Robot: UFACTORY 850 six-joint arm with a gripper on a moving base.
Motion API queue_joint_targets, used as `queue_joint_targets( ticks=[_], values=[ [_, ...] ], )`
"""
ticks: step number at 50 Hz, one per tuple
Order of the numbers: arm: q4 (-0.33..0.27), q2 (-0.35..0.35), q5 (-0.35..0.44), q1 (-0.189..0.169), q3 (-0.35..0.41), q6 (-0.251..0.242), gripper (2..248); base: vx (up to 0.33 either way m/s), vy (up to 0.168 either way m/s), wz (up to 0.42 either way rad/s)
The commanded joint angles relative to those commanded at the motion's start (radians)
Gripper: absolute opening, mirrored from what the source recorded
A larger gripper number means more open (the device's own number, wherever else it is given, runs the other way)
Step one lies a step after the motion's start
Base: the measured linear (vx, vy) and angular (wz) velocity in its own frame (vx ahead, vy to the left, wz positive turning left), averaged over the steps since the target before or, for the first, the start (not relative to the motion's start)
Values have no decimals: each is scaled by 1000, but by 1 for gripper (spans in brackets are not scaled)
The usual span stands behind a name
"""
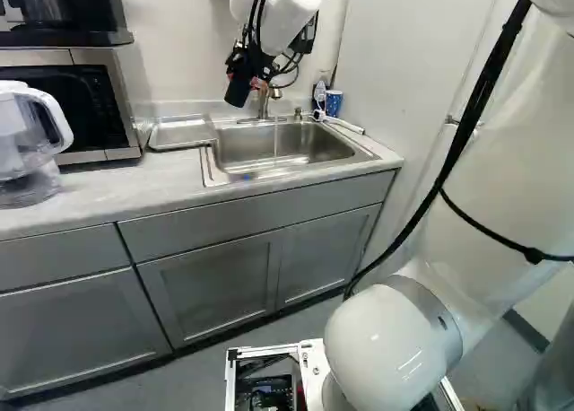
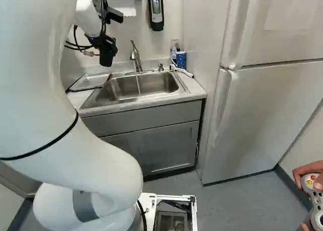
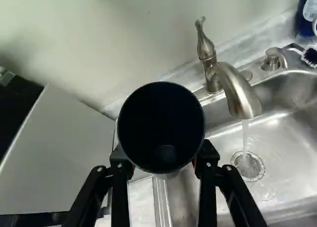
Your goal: Rinse the cup and place it in the tray
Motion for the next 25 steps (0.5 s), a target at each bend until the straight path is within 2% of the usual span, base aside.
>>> queue_joint_targets(
  ticks=[25],
  values=[
    [0,0,0,0,0,-263,124,0,0,0]
  ],
)
